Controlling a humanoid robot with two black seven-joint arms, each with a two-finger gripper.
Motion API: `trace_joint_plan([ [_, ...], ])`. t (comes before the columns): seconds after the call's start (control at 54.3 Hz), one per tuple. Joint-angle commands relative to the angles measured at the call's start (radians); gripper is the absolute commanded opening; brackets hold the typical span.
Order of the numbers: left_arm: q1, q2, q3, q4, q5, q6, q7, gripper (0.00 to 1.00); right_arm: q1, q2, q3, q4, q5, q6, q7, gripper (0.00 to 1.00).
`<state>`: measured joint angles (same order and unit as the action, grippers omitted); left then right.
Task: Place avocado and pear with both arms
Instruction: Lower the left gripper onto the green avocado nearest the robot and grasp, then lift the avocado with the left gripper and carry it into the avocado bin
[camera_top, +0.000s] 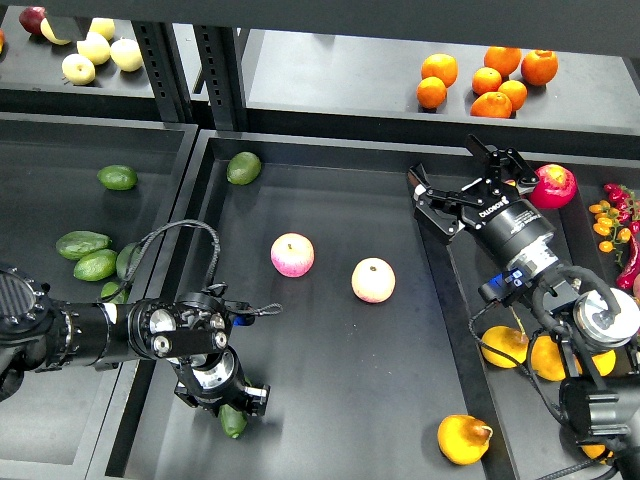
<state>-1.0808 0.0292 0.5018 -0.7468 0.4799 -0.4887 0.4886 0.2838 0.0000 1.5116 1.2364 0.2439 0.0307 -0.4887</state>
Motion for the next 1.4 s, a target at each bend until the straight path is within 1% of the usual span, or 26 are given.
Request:
trace_joint_plan([
  [0.0, -0.013, 0.003, -0.003, 0.000, -0.024, 0.000, 0.000, 0.10, 0.000, 0.000, -0.001, 0.000, 0.000, 0.000, 0.000, 1.00],
  [0.166, -0.053, 0.011, -0.005, -0.005, -0.081, 0.000, 0.000, 0.06, 0.000, 0.000, -0.001, 0.001, 0.000, -0.002, 0.000, 1.00],
  [0.276, -0.096, 0.041, -0.034, -0.016, -0.104, 0.000, 0.000, 0.06, 0.000, 0.000, -0.001, 0.001, 0.000, 0.000, 0.000, 1.00],
  [0.35, -0.103, 0.057, -0.061, -0.020, -0.126, 0.000, 0.000, 0.06, 0.000, 0.000, -0.002, 0.001, 0.000, 0.000, 0.000, 1.00],
  [0.59, -0.153, 0.150, -0.140, -0.028, -0.142, 0.000, 0.000, 0.06, 0.000, 0.000, -0.004, 0.000, 0.000, 0.000, 0.000, 1.00],
  [0.718, -0.177, 0.202, -0.151, -0.028, -0.172, 0.000, 0.000, 0.06, 0.000, 0.000, -0.005, 0.000, 0.000, 0.000, 0.000, 1.00],
  [0.774, -0.197, 0.253, -0.154, -0.035, -0.172, 0.000, 0.000, 0.06, 0.000, 0.000, -0.007, 0.000, 0.000, 0.000, 0.000, 1.00],
  [1.142, -0.189, 0.434, -0.177, -0.046, -0.172, 0.000, 0.000, 0.07, 0.000, 0.000, -0.016, 0.000, 0.000, 0.002, 0.000, 1.00],
  [1.382, -0.166, 0.520, -0.177, -0.042, -0.172, 0.000, 0.000, 0.07, -0.002, 0.000, -0.019, 0.000, 0.000, 0.002, 0.000, 1.00],
])
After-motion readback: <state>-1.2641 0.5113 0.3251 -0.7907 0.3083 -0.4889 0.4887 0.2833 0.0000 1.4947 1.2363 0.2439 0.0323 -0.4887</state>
